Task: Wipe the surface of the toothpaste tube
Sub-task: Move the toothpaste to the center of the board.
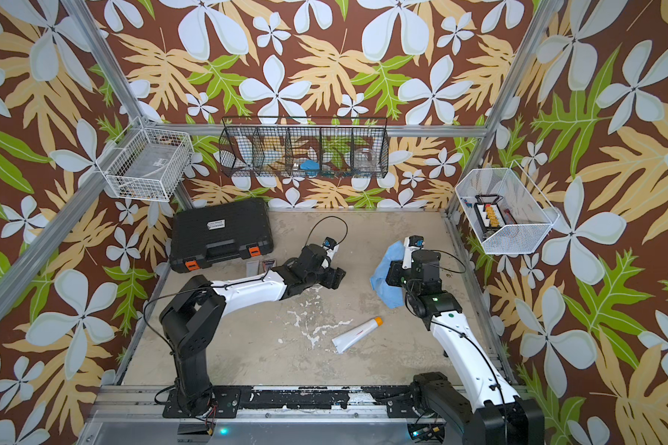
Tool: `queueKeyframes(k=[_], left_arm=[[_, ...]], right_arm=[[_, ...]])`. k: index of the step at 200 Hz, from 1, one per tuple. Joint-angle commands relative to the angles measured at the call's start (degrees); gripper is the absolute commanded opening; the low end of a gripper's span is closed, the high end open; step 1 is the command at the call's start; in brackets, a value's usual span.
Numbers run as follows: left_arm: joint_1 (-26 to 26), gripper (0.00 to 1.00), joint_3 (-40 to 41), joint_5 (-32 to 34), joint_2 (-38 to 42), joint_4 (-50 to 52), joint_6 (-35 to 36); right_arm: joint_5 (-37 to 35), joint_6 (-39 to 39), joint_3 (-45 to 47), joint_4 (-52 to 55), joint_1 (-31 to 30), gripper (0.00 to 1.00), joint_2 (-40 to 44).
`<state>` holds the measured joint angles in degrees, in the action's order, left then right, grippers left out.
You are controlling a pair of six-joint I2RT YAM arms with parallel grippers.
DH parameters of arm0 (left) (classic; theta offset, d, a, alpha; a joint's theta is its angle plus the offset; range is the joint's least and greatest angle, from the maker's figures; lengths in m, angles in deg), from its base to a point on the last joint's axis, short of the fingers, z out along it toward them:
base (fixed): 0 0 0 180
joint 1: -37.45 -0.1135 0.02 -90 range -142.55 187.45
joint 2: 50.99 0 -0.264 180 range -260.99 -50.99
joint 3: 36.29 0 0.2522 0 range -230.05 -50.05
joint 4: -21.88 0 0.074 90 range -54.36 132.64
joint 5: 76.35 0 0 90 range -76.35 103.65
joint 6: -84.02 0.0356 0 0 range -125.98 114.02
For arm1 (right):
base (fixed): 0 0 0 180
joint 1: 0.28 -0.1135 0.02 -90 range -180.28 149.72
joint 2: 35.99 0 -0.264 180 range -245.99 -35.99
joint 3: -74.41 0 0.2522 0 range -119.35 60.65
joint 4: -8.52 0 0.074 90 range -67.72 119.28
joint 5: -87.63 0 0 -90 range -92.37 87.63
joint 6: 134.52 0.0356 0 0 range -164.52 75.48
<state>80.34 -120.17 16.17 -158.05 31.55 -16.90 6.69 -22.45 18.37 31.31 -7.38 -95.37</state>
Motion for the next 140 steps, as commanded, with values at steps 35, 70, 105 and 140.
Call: queueKeyframes(k=[35, 70, 105, 140], left_arm=[[-8.66, 0.86, 1.27, -3.68, -1.08, 2.24, 5.86], [-10.37, 0.82, 1.72, -7.53, -3.76, 1.07, 4.53], [-10.37, 0.81, 6.08, -10.2, -2.61, -1.11, 3.65], [-10.31, 0.81, 10.9, -11.85, -0.34, -2.92, 2.42]], right_arm=[[7.0, -1.49, -0.94, -1.38, -0.03, 0.0, -2.46], [5.92, -2.2, -1.47, -0.66, -0.03, 0.0, -1.67], [4.56, -2.29, -3.39, 0.6, -0.07, 0.0, -1.27], [4.66, -2.35, -4.12, 0.71, -0.03, 0.0, -1.53]])
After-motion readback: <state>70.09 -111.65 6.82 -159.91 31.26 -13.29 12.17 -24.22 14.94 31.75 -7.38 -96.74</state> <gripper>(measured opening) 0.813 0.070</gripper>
